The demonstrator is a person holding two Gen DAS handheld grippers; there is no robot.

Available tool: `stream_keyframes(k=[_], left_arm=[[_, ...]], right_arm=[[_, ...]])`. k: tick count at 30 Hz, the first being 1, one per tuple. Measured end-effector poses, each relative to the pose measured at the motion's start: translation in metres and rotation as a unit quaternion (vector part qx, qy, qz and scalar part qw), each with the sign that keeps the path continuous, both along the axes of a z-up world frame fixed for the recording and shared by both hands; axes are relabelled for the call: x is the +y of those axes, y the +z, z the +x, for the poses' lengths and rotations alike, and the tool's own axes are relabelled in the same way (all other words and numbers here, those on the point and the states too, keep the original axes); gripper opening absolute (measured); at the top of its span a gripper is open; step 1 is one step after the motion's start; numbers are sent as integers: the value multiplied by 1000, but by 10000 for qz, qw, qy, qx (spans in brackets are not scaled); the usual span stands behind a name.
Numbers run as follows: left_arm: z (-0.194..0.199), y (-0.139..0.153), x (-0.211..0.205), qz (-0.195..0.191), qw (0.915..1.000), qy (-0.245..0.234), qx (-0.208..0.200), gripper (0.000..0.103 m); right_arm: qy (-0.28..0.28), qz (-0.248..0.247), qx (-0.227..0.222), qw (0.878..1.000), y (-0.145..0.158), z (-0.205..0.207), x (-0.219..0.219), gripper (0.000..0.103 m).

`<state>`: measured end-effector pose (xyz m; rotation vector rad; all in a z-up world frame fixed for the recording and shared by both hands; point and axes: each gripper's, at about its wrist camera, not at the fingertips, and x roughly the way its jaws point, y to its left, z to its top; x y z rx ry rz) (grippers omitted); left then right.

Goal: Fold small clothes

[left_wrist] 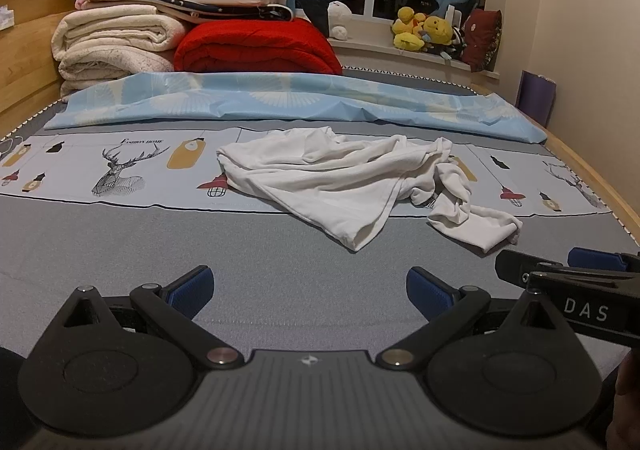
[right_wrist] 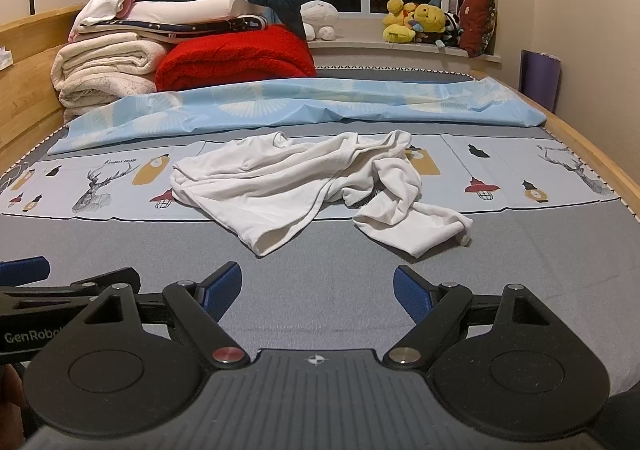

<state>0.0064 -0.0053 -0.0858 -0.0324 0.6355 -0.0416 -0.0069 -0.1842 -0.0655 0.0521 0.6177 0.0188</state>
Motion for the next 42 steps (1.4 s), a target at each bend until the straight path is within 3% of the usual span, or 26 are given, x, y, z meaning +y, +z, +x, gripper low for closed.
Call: stream_keyframes(k=[4, 7, 10, 12, 15, 17, 22, 26, 27, 33, 35, 37, 38, 39, 40, 41, 42], left_arm=[[2, 0, 1, 33, 10000, 13, -67, 102], [5, 0, 4, 52, 9999, 14, -102, 95], [15, -3, 5, 96, 9999, -40, -48, 71], [26, -6, 8, 98, 9999, -96, 4, 45], [51, -10, 6, 143, 9997, -186, 71, 30], [73, -16, 3, 136, 9996, -219, 131, 30], [141, -51, -9, -242, 9980, -128, 564, 35], [196, -85, -15, -711, 9925, 176, 974, 77], [209, -93, -15, -799, 9909, 270, 1051, 84], [263, -134, -21, -1289, 9755, 684, 1646, 83], [269, -140, -31, -994, 9811, 705, 1504, 83], [269, -141, -43, -489, 9859, 596, 1483, 71], [268, -140, -45, -289, 9871, 530, 1486, 50], [266, -138, -45, -227, 9877, 376, 1499, 12], [264, -135, -42, -300, 9869, 199, 1570, 4], [259, -130, -39, -330, 9865, 68, 1600, 4], [252, -121, -35, -237, 9882, -49, 1514, 4]], right_arm=[[-146, 189, -290, 9993, 14, 0, -12, 81], [-126, 270, -602, 9977, 38, 10, -35, 71], [-120, 107, -1098, 9938, 63, 26, -63, 62], [-157, 30, -1316, 9912, 67, 36, -85, 57], [-517, -62, -1277, 9904, 48, 47, -108, 48], [-537, 56, -852, 9949, 36, 56, -116, 39], [-199, -289, -831, 9959, 29, 56, -118, 39], [-150, -301, -631, 9974, 24, 64, -120, 46], [-179, -299, -591, 9976, 24, 66, -122, 46], [-404, -88, -494, 9979, 24, 73, -135, 46], [-508, -19, -405, 9979, 21, 76, -138, 46], [-525, -4, -388, 9979, 20, 78, -137, 46], [-502, -4, -400, 9979, 20, 79, -139, 45], [-469, 21, -408, 9981, 19, 80, -139, 42], [-440, 94, -375, 9983, 18, 81, -139, 30], [-432, 161, -330, 9984, 16, 82, -139, 17], [-448, 208, -287, 9984, 14, 83, -139, 13]])
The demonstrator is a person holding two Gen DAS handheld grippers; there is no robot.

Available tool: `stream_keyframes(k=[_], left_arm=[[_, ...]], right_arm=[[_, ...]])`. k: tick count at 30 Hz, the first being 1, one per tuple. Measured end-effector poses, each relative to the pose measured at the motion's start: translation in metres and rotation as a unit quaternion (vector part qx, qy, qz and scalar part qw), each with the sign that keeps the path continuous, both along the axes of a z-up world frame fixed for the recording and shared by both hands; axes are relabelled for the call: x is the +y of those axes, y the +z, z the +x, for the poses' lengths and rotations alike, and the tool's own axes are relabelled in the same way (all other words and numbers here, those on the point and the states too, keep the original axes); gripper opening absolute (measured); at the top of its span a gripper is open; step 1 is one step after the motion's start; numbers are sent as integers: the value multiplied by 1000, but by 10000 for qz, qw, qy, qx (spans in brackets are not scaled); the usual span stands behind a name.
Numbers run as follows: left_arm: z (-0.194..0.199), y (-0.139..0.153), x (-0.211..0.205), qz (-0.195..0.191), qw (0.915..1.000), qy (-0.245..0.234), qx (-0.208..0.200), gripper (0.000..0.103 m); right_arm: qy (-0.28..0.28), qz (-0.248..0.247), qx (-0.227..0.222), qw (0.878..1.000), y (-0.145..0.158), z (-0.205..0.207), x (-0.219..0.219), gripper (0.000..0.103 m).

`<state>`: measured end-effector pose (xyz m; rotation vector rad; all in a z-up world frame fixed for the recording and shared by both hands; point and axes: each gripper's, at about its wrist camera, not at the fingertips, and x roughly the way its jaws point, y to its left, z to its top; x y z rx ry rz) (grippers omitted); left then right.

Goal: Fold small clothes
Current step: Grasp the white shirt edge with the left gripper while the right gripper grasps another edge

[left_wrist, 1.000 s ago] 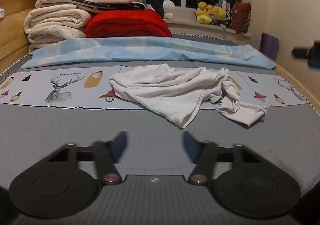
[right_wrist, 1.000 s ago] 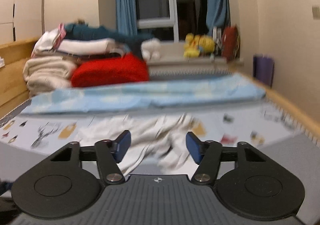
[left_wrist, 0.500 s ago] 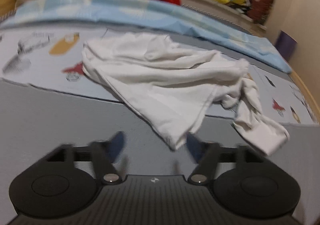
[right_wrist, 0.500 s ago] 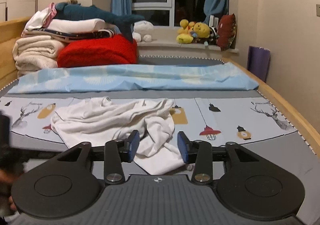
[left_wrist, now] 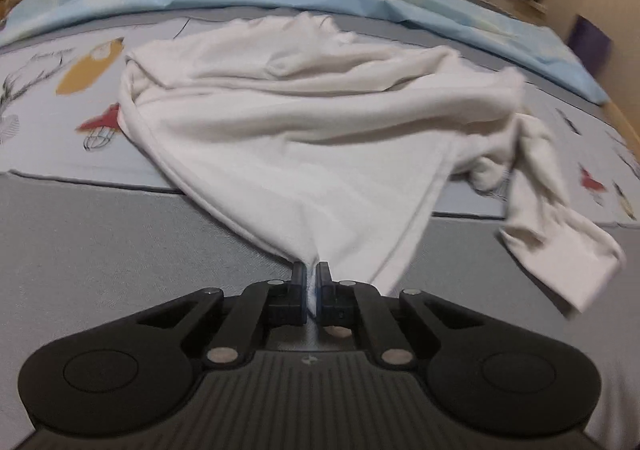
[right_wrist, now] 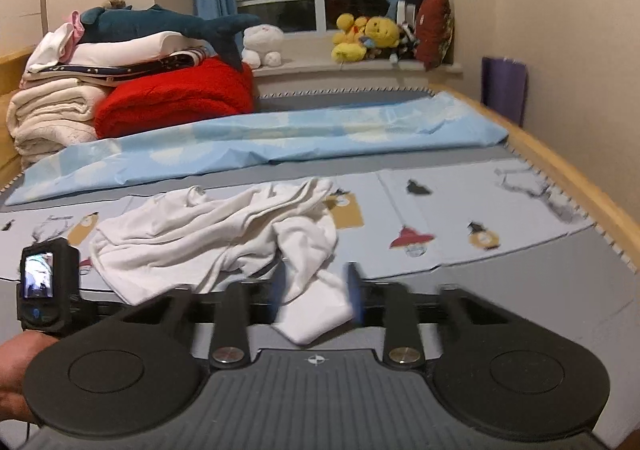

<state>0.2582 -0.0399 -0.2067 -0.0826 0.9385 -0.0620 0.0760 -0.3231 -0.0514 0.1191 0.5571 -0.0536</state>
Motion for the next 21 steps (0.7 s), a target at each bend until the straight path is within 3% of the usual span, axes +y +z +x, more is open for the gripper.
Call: stream_keyframes(k=[7, 10, 12, 13, 15, 18, 21], left_arm=[[-75, 66, 48, 340, 9922, -1082, -520, 3], [-108, 87, 91, 442, 9884, -1329, -590, 2], [-124, 91, 118, 745, 9853, -1382, -670, 2], [-129, 90, 133, 882, 9844, -1363, -675, 2], [-133, 82, 170, 771, 9888, -1192, -468, 2], [-127, 59, 212, 459, 9973, -501, 286, 3], [-122, 57, 233, 293, 9988, -74, 395, 9]], right_arm=[[-308, 292, 70, 9991, -15, -13, 2, 13], [-404, 379, 34, 9985, -16, -22, 1, 13], [-460, 394, -44, 9982, -14, -27, -2, 13], [-477, 400, -97, 9980, -13, -30, -4, 13], [-513, 491, -103, 9974, -14, -31, -7, 13], [-624, 568, 9, 9964, -19, -28, -10, 14], [-593, 532, 71, 9968, -21, -23, -9, 14]])
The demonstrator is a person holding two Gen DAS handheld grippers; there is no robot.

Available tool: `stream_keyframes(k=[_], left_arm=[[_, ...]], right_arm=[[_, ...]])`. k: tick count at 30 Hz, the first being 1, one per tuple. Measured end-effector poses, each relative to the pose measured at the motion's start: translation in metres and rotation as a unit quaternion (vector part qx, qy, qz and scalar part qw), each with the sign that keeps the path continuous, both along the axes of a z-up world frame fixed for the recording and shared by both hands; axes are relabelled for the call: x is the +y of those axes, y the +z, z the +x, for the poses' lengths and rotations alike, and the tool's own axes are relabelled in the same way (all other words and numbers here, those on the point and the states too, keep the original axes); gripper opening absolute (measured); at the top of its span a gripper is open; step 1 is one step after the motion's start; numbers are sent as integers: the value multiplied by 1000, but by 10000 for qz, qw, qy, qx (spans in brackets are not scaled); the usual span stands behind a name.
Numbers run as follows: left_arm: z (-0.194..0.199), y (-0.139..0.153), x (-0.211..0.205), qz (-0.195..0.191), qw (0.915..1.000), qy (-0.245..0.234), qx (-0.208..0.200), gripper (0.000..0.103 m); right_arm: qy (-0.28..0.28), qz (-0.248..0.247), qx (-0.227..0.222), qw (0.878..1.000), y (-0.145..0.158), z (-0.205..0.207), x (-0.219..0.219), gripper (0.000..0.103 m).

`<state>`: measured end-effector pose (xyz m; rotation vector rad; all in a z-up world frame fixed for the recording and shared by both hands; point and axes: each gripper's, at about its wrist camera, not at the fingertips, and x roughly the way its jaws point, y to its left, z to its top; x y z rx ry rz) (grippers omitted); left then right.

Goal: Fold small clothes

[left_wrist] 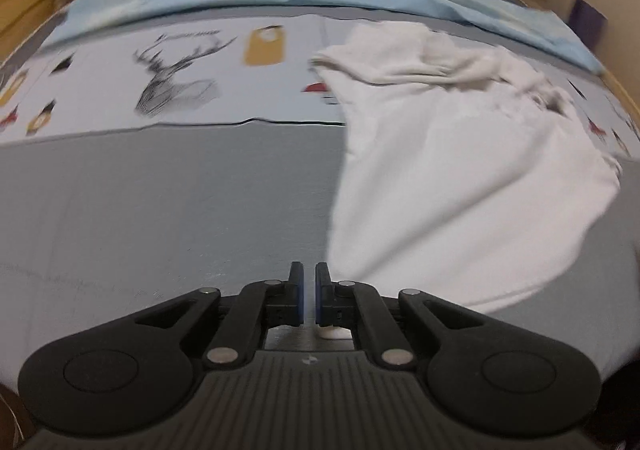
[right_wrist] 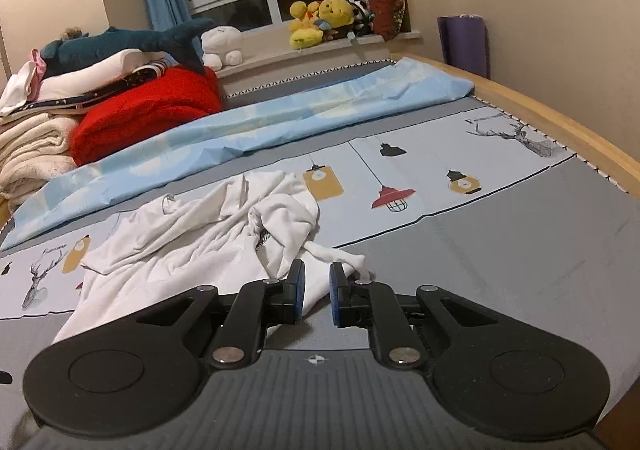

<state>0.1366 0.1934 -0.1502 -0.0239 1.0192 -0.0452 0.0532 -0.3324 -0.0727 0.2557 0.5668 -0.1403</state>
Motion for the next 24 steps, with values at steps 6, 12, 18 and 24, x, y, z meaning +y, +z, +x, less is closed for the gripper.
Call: stream_keyframes(k=[6, 12, 18, 24], left_arm=[[15, 3, 8, -356, 9990, 225, 115, 36], [35, -19, -12, -121, 9990, 153, 412, 57], [55, -36, -13, -114, 9966, 271, 766, 62], [68, -50, -27, 20, 9954, 109, 952, 52]], right_arm=[[225, 17, 270, 9994, -12, 23, 8, 14], [583, -169, 703, 9957, -33, 64, 23, 38], [807, -435, 1029, 9905, -59, 113, 38, 62], [1018, -471, 1488, 9825, -88, 151, 41, 59]])
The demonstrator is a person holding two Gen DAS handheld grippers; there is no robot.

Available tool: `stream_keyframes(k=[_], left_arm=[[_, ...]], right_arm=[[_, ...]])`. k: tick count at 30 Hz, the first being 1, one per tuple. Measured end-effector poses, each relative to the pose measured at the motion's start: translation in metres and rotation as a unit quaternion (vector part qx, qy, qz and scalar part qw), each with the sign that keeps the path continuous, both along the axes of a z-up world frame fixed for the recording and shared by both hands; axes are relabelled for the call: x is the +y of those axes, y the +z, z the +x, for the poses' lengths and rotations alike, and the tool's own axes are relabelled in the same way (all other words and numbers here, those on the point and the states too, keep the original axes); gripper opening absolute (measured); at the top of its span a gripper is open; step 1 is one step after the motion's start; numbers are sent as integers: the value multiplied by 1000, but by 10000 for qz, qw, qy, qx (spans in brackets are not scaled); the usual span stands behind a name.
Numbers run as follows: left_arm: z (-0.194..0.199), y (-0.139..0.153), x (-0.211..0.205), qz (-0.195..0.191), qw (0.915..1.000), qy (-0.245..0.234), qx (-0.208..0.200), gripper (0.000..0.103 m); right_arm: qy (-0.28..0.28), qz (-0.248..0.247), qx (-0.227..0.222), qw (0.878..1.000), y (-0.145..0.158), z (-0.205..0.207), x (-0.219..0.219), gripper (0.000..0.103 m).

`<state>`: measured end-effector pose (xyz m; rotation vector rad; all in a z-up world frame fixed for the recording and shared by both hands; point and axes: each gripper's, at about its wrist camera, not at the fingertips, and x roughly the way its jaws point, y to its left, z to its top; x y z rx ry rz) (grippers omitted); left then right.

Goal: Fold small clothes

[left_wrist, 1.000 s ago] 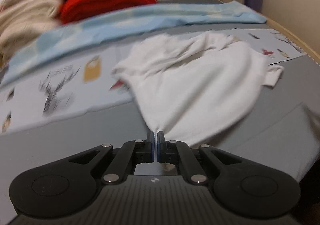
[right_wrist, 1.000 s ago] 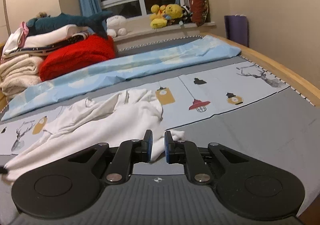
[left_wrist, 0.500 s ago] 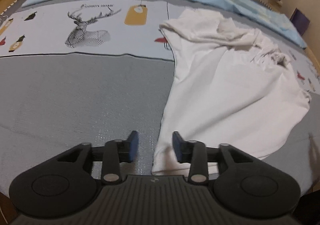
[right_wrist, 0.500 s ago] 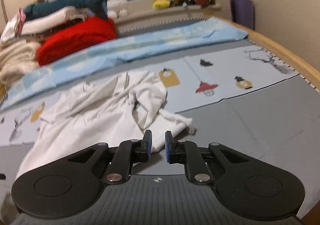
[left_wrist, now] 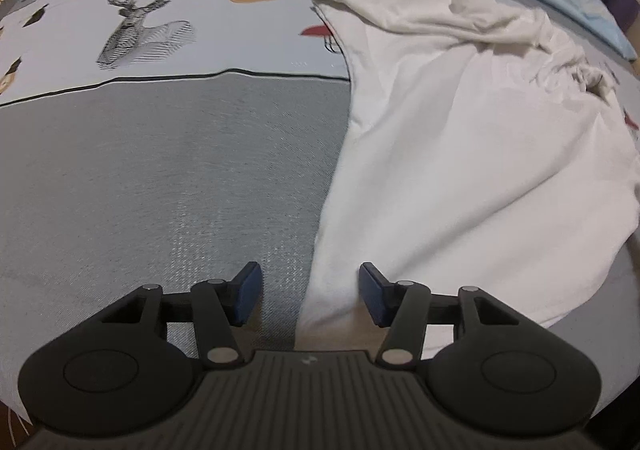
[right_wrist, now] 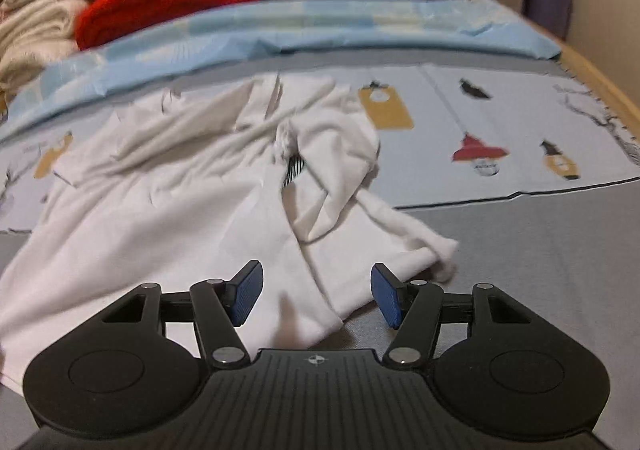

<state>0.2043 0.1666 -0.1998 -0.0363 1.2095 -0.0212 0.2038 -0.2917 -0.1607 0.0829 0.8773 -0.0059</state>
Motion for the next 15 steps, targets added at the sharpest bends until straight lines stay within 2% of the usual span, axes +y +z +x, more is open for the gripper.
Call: stream_keyframes(k=[1, 2, 3, 4, 5, 7, 10, 12, 15], left_arm=[[1, -3, -3, 53, 10000, -65, 45, 45], [2, -4, -5, 86, 9998, -127, 88, 30], [2, -6, -8, 108, 9996, -214, 132, 16], [2, -7, -11, 141, 9993, -301, 145, 11], [1, -6, -13, 192, 9991, -360, 118, 6], [-4, 2, -16, 237, 9988, -438, -8, 4], [-18, 25, -14, -43, 9983, -471, -330, 4], [-31, 43, -13, -302, 9961, -559, -605, 3], [-52, 62, -14, -451, 9919, -829, -849, 3]], right_arm=[[77, -11, 156, 9998, -6, 3, 1, 50], [178, -58, 352, 9992, -11, 5, 3, 27], [257, -180, 498, 9983, -15, 6, 7, 14], [316, -230, 521, 9979, -15, 4, 9, 3], [358, -168, 459, 9982, -10, 1, 8, 3], [287, 77, 264, 9992, 8, -10, 0, 3], [5, 615, -78, 9981, 44, -38, -23, 3], [26, 832, -340, 9959, 65, -61, -37, 3], [15, 914, -216, 9956, 75, -87, -60, 3]])
